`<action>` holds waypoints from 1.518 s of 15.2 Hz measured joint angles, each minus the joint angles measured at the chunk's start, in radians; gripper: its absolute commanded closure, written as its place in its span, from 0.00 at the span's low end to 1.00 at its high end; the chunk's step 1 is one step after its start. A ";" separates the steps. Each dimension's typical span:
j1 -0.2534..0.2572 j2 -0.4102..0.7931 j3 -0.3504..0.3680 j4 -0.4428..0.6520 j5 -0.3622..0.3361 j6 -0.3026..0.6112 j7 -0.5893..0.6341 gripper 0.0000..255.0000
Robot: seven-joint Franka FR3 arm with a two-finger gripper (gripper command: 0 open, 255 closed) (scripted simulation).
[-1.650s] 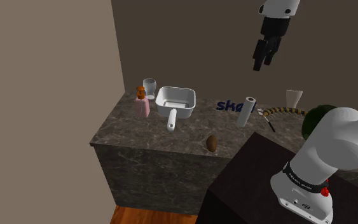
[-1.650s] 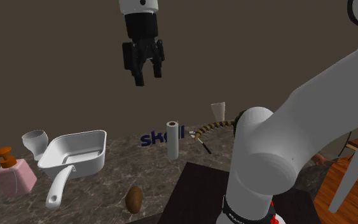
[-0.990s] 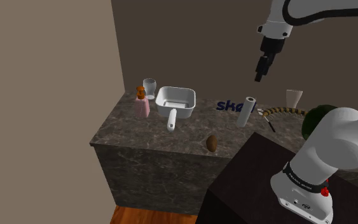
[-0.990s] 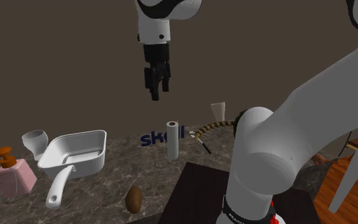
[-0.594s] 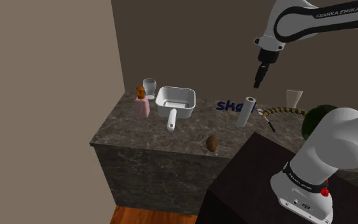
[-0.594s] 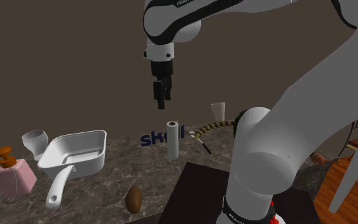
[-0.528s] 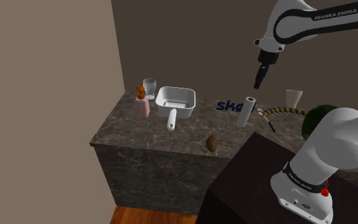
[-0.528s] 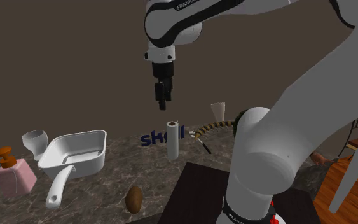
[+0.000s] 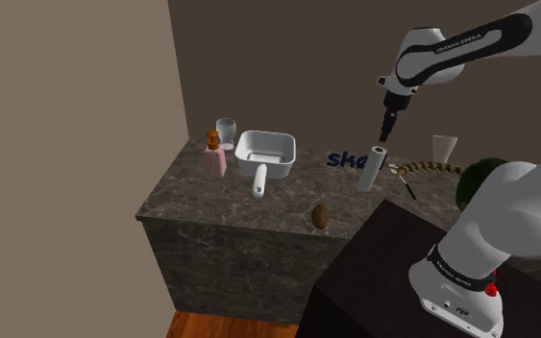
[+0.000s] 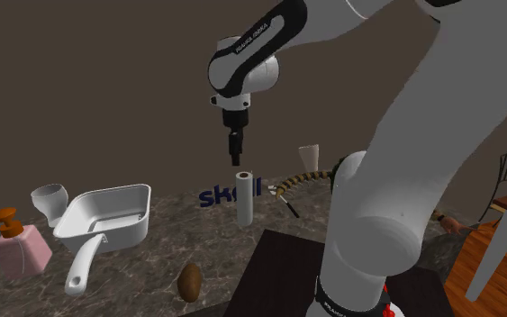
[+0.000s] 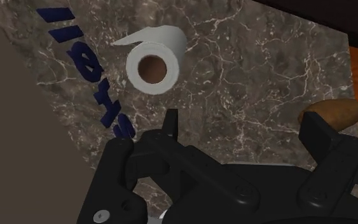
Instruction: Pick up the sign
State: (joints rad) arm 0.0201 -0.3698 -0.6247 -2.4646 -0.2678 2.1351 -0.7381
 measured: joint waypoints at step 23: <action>-0.328 1.029 0.142 0.655 0.743 0.379 -0.982 0.00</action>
State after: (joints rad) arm -0.3078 0.6588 -0.4827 -1.8098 0.4748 2.5139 -1.7199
